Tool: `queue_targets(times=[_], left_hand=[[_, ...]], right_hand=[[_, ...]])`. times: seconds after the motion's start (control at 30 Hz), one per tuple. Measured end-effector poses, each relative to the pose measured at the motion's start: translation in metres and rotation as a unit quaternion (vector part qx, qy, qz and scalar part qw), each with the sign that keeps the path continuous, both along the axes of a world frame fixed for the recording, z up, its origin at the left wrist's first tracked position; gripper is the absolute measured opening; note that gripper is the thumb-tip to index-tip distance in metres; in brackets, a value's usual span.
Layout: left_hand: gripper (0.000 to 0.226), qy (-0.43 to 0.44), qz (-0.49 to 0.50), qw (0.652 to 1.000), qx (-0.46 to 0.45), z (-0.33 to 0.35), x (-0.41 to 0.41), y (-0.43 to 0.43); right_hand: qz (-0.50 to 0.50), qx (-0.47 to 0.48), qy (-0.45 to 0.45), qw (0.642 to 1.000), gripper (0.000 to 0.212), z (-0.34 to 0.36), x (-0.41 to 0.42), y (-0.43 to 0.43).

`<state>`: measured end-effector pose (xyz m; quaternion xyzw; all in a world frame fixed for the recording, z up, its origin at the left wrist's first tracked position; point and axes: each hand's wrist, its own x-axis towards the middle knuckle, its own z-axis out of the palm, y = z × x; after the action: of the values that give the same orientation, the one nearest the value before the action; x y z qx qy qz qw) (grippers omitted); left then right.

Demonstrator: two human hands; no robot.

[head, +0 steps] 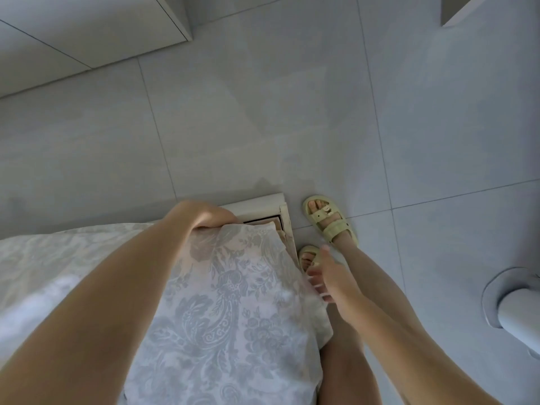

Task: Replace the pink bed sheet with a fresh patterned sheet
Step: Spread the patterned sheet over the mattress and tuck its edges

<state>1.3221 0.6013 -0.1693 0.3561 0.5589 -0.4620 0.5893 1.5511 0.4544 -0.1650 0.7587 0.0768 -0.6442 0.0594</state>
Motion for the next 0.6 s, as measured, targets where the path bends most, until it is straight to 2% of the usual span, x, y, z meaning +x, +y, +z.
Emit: queue_targets(times=[0.07, 0.1, 0.17, 0.23, 0.27, 0.33, 0.37, 0.43, 0.47, 0.5, 0.53, 0.6], left_hand=[[0.066, 0.016, -0.01, 0.998, 0.065, -0.004, 0.012, 0.0], [0.066, 0.017, -0.024, 0.994, 0.107, -0.002, 0.017, -0.003], [0.063, -0.012, -0.023, 0.985, 0.173, 0.009, 0.022, -0.009], [0.07, -0.062, 0.043, 0.983, 0.166, 0.026, 0.022, -0.012], [0.072, -0.076, 0.054, 0.984, 0.154, 0.035, 0.021, -0.014], [0.075, -0.086, 0.026, 0.983, 0.161, 0.042, 0.022, -0.016], [0.077, -0.098, -0.005, 0.979, 0.179, 0.039, 0.025, -0.018], [0.092, -0.127, -0.065, 0.97, 0.196, 0.045, 0.042, -0.018], [0.09, -0.126, -0.076, 0.969, 0.198, 0.045, 0.051, -0.018], [0.062, -0.144, -0.093, 0.964, 0.201, 0.045, 0.058, -0.019], [0.076, -0.139, -0.097, 0.964, 0.205, 0.044, 0.065, -0.02], [0.064, -0.131, -0.161, 0.954, 0.216, 0.037, 0.072, -0.021]], right_hand=[[-0.016, 0.013, -0.057, 0.998, 0.07, 0.004, 0.006, -0.022], [-0.055, -0.007, -0.036, 0.998, 0.069, 0.013, 0.005, -0.027], [-0.152, -0.021, 0.069, 0.986, 0.056, 0.029, -0.004, -0.031], [-0.224, -0.001, 0.169, 0.96, 0.041, 0.045, -0.014, -0.034], [-0.241, 0.014, 0.181, 0.953, 0.039, 0.05, -0.019, -0.036], [-0.195, 0.093, 0.129, 0.968, 0.036, 0.047, -0.027, -0.05], [-0.134, 0.146, 0.043, 0.979, 0.033, 0.047, -0.028, -0.056], [-0.049, 0.224, -0.122, 0.966, 0.03, 0.052, -0.025, -0.062], [-0.04, 0.242, -0.135, 0.96, 0.029, 0.054, -0.025, -0.064], [-0.04, 0.238, -0.112, 0.964, 0.028, 0.056, -0.027, -0.067], [-0.051, 0.219, -0.059, 0.973, 0.028, 0.056, -0.029, -0.071], [-0.107, 0.179, 0.052, 0.977, 0.03, 0.057, -0.036, -0.069]])
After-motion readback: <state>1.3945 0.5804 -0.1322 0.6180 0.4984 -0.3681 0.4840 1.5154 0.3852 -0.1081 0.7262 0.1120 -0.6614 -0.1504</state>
